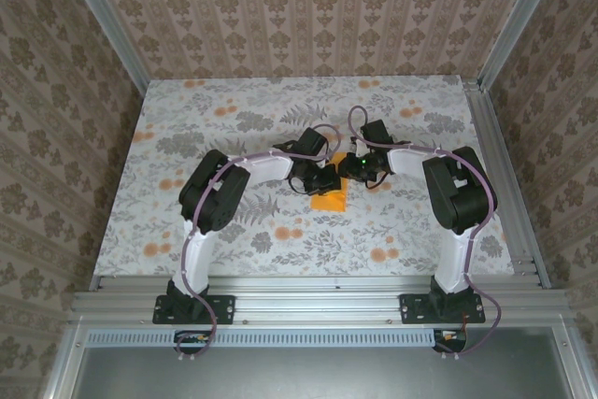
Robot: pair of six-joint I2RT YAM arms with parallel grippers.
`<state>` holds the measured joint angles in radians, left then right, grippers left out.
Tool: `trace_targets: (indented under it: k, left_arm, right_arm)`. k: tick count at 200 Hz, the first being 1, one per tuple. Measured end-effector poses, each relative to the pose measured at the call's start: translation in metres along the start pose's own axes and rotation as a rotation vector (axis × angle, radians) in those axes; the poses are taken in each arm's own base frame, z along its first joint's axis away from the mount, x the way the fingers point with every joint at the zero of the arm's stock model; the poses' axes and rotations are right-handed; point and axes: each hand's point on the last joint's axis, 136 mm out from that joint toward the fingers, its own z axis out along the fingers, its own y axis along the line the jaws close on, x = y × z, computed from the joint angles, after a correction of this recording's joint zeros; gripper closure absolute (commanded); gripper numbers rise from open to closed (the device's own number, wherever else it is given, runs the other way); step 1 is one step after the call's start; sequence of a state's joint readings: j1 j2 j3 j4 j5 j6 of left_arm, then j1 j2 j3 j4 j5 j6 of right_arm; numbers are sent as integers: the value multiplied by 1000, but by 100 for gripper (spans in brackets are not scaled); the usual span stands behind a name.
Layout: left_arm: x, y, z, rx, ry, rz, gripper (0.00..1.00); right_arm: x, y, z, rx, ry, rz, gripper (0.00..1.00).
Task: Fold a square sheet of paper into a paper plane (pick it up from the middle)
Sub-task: Fold the triangle a second time at the center of the table.
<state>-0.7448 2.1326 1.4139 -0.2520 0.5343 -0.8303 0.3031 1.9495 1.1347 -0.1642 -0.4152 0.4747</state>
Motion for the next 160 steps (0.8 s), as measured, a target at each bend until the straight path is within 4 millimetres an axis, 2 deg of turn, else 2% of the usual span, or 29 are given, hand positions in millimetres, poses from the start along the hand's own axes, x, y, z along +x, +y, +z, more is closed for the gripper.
trace_targets:
  k: [160]
  left_arm:
    - [-5, 3, -1, -22, -28, -41, 88]
  right_arm:
    - [0, -2, 0, -3, -1, 26, 75]
